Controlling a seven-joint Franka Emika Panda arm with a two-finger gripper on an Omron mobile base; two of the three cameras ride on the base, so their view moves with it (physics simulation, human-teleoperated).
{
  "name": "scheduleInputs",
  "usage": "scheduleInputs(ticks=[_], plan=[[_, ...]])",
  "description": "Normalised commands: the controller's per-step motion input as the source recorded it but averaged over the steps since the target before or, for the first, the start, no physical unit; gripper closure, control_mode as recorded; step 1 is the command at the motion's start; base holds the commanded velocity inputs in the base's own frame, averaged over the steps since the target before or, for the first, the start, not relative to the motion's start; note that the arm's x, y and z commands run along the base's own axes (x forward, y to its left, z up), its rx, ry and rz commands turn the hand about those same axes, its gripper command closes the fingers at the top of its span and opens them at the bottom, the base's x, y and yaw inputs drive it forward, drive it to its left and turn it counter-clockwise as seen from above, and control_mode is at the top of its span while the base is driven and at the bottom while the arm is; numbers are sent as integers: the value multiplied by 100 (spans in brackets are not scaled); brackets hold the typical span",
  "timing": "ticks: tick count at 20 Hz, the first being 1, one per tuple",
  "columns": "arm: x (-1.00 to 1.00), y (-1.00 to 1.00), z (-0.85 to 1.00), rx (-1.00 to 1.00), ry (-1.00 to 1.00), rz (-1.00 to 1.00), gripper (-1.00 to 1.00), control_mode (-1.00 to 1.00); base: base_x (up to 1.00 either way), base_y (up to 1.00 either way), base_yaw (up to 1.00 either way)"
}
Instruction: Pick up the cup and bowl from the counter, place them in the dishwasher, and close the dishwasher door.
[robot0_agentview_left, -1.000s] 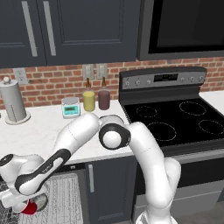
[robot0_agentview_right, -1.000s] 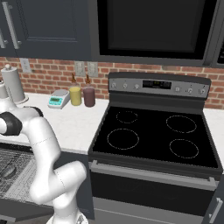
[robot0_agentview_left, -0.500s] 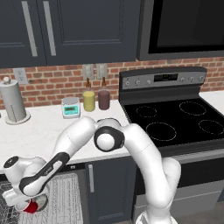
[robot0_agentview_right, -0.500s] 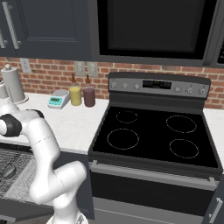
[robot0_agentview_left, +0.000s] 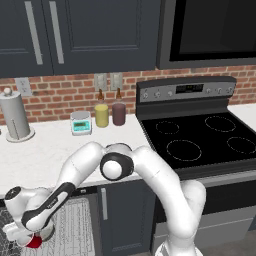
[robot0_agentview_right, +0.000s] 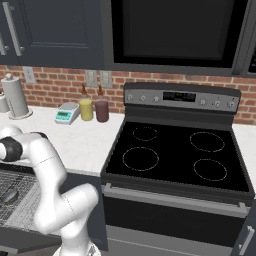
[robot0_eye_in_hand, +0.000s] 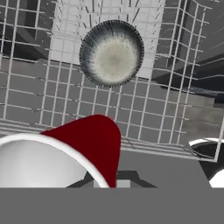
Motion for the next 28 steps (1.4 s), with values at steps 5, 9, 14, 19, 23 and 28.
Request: scheduleInputs(ticks=[5, 9, 14, 19, 23, 28], plan=[[0, 6, -52, 0, -10, 0, 100, -100, 0, 0, 0], [1, 8, -49, 0, -17, 0, 100, -100, 0, 0, 0], [8, 13, -45, 0, -17, 0, 100, -100, 0, 0, 0], [32, 19, -24, 0, -9, 0, 100, -100, 0, 0, 0], [44, 6, 0, 0, 0, 0, 100, -100, 0, 0, 0], [35, 8, -7, 0, 0, 0, 100, -100, 0, 0, 0]])
